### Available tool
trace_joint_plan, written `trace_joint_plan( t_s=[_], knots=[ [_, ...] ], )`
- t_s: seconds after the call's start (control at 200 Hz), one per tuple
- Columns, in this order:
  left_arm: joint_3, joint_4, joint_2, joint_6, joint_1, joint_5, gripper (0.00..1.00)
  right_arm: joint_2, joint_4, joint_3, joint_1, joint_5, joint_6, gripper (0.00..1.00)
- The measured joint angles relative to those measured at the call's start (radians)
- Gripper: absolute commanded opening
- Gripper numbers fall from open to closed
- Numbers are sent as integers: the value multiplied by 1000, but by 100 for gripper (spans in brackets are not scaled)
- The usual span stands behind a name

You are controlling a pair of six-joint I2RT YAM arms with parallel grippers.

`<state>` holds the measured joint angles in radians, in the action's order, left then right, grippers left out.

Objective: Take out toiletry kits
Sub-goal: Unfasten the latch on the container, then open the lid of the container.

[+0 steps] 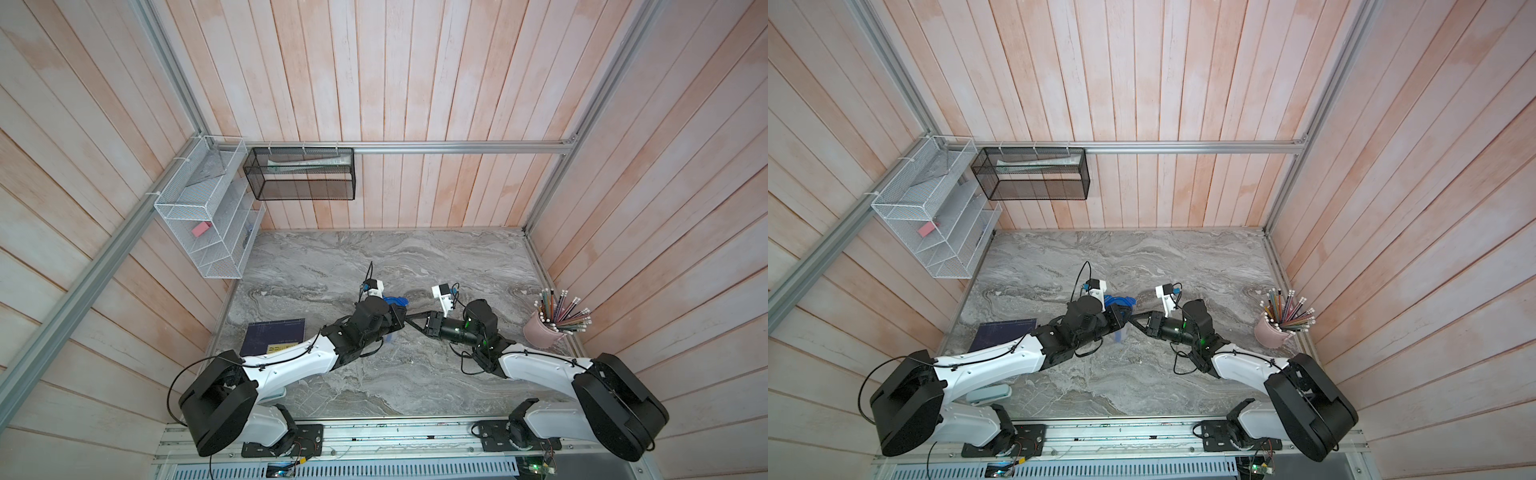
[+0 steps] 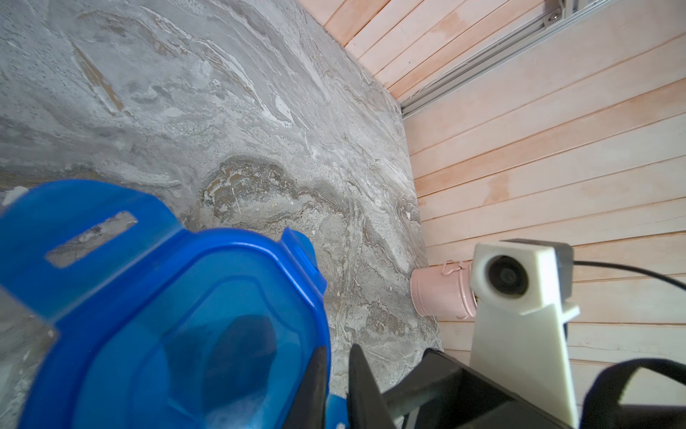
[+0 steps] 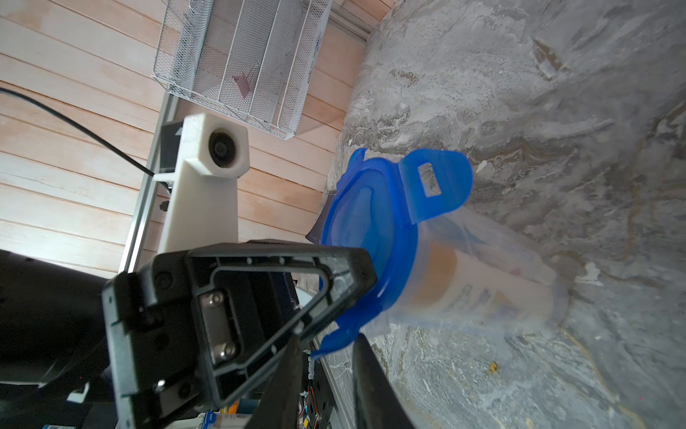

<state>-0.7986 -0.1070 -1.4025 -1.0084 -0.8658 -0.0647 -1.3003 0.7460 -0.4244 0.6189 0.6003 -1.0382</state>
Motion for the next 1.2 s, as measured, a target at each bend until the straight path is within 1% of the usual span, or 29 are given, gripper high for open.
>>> trace_joint_plan(
  t_s=[0.08, 0.16, 0.245, 0.35, 0.485, 0.665, 0.745, 0.845, 0.945, 1.08, 1.2],
  knots=[
    [-31, 55, -1, 16, 3, 0, 18, 17, -25, 0, 0, -18, 19, 26],
    [-61, 113, 0, 37, 8, -3, 19, 39, -48, 0, 0, -33, 34, 29],
    [-97, 178, 0, 59, 19, -8, 20, 59, -63, 0, 0, -46, 48, 34],
    [-132, 244, 3, 87, 34, -23, 21, 71, -72, 0, 0, -56, 62, 39],
    [-152, 281, 29, 113, 56, -40, 23, 61, -86, -1, -6, -60, 73, 40],
    [-157, 305, 119, 129, 67, -64, 24, -35, -77, -43, -67, -24, 72, 41],
    [-154, 312, 164, 128, 67, -73, 24, -96, -61, -80, -95, 2, 70, 44],
    [-132, 317, 201, 115, 67, -74, 24, -162, -37, -134, -104, 32, 63, 46],
    [-81, 317, 204, 91, 67, -68, 23, -204, -10, -173, -104, 61, 51, 48],
    [-10, 309, 165, 56, 67, -40, 23, -249, 27, -199, -103, 93, 28, 48],
    [-10, 263, 142, 42, 66, -21, 23, -293, 56, -208, -104, 116, -2, 48]
  ],
)
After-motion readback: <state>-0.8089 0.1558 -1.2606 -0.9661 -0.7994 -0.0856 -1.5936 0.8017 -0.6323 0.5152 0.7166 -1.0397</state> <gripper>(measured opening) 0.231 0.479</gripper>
